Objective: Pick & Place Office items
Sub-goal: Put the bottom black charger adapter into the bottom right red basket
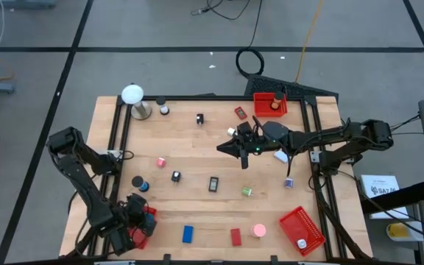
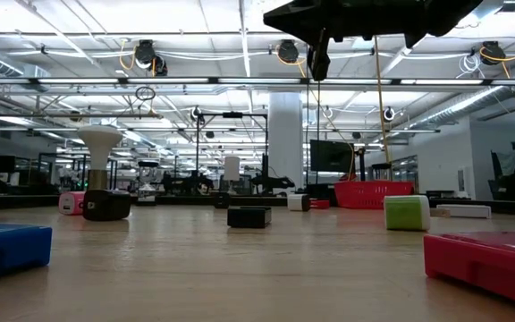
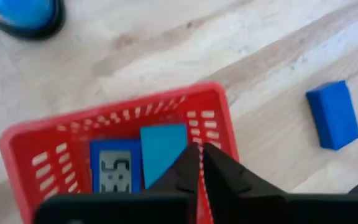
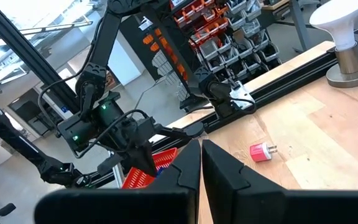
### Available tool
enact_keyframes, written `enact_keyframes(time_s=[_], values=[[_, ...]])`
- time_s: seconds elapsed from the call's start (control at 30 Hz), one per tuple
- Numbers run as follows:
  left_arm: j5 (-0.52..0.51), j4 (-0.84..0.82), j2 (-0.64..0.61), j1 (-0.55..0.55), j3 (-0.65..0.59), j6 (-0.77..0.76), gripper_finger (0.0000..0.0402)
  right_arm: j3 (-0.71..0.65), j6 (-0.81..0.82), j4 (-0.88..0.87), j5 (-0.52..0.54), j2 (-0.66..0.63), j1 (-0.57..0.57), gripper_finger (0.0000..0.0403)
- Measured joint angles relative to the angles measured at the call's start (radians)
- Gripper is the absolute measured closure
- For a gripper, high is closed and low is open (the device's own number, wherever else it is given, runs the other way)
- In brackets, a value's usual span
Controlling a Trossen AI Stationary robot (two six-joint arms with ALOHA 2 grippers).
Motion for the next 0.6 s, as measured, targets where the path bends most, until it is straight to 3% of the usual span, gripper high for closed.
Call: enact_keyframes(time_s=[0.07,0.13,0.27,0.43,0.6], values=[[-0.05,0.005,-0.032,-0.018,0.0,0.004,0.0393,0.0,-0.004,0.0,0.0,0.0,0.0,0.0394],[-0.169,0.014,-0.082,-0.043,0.009,0.042,0.0391,0.0,-0.021,0.0,0.0,0.0,0.0,0.0394],[-0.382,0.042,-0.202,-0.051,0.01,0.253,0.0398,0.0,-0.053,0.018,-0.004,0.0,0.003,0.0394],[-0.437,0.05,-0.312,0.051,0.011,0.523,0.0383,0.0,-0.064,0.092,-0.006,0.0,0.017,0.0394],[-0.445,0.139,-0.378,0.205,0.004,0.865,0.0397,0.0,-0.053,-0.003,-0.008,0.0,0.021,0.0397]])
